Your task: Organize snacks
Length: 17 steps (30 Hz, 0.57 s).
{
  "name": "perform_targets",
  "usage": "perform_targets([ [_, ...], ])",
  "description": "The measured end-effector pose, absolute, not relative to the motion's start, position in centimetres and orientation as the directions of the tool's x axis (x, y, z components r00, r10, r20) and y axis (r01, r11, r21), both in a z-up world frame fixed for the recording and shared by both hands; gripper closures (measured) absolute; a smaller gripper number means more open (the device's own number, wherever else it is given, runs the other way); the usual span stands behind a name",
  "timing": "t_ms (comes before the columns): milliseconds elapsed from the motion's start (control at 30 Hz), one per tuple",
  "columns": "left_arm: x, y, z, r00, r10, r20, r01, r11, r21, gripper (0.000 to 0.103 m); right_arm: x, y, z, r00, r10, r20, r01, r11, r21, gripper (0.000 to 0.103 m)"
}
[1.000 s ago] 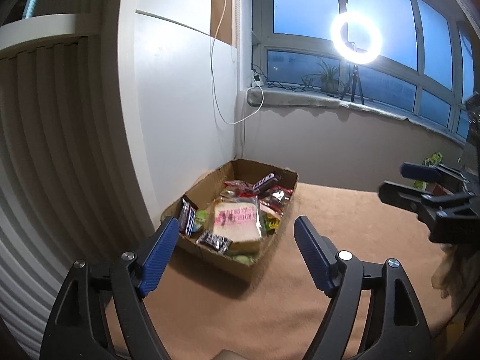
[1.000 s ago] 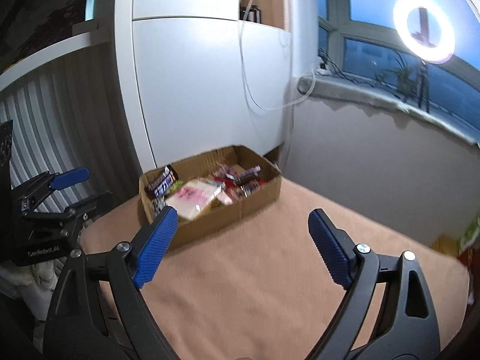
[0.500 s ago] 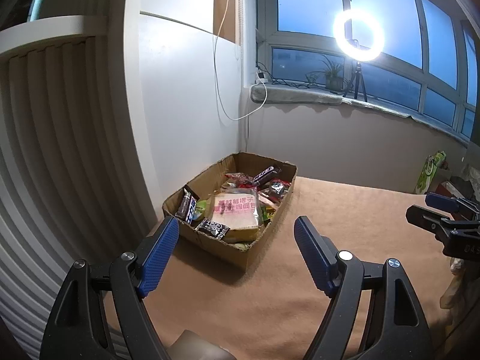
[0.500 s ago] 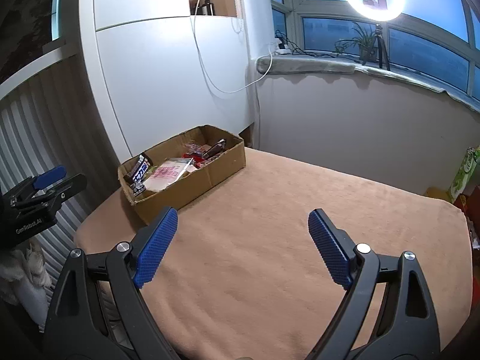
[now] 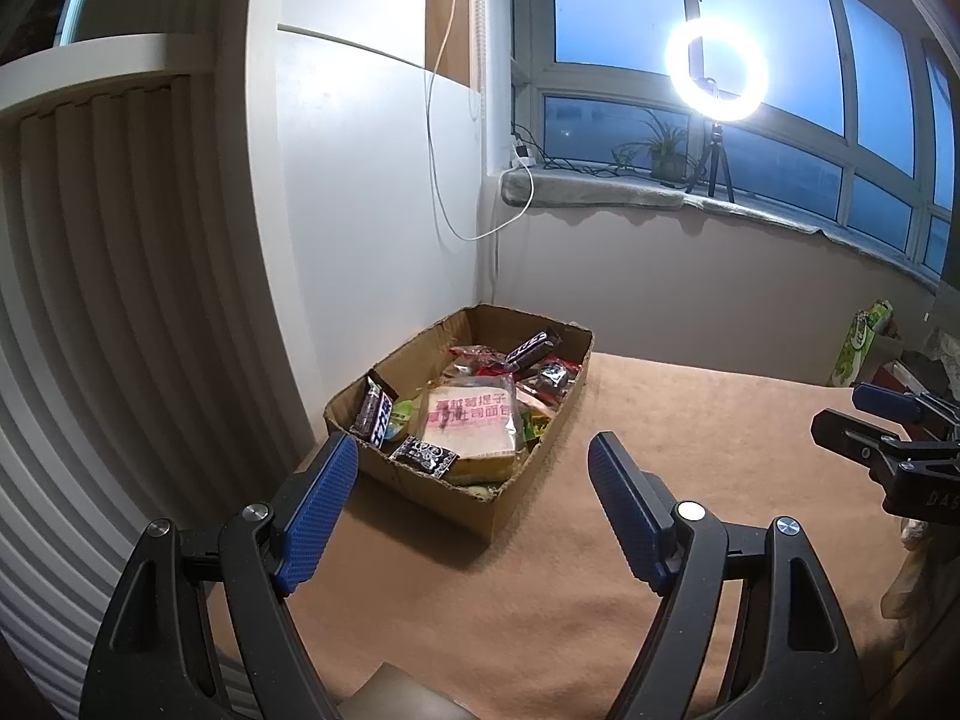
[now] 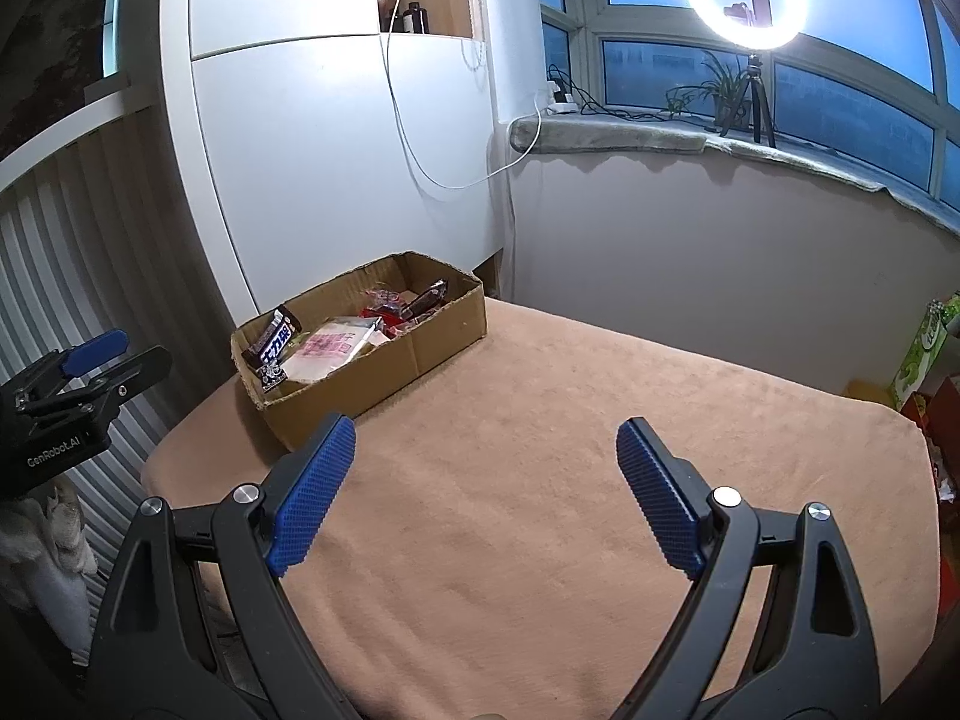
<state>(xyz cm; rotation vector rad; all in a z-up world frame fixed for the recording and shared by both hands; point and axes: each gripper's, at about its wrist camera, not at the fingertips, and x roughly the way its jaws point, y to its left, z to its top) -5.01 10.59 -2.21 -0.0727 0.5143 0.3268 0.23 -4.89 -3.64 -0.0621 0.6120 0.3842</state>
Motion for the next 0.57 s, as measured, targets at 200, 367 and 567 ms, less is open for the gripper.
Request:
perform_targets([
  [200,-5.16,10.76,-2.11,0.82,0.292,-0.492,-0.331,0.944,0.009,0.024,0.28,-5.13,-3.67,0.75,0.333,-0.571,-0.368,0.928,0.056,0.012],
  [367,-5.15,10.78,-2.12,0.821,0.288,-0.493,-0.327,0.945,0.008,0.024,0.25,-5.27,-3.84,0.752,0.326,-0.574,-0.362,0.931,0.054,0.012],
  [567,-4.89,10.66,-2.46,0.815,0.284,-0.505,-0.324,0.946,0.01,0.024,0.2,-5.39,-4.23,0.749,0.318,-0.582,-0.356,0.933,0.052,0.012],
])
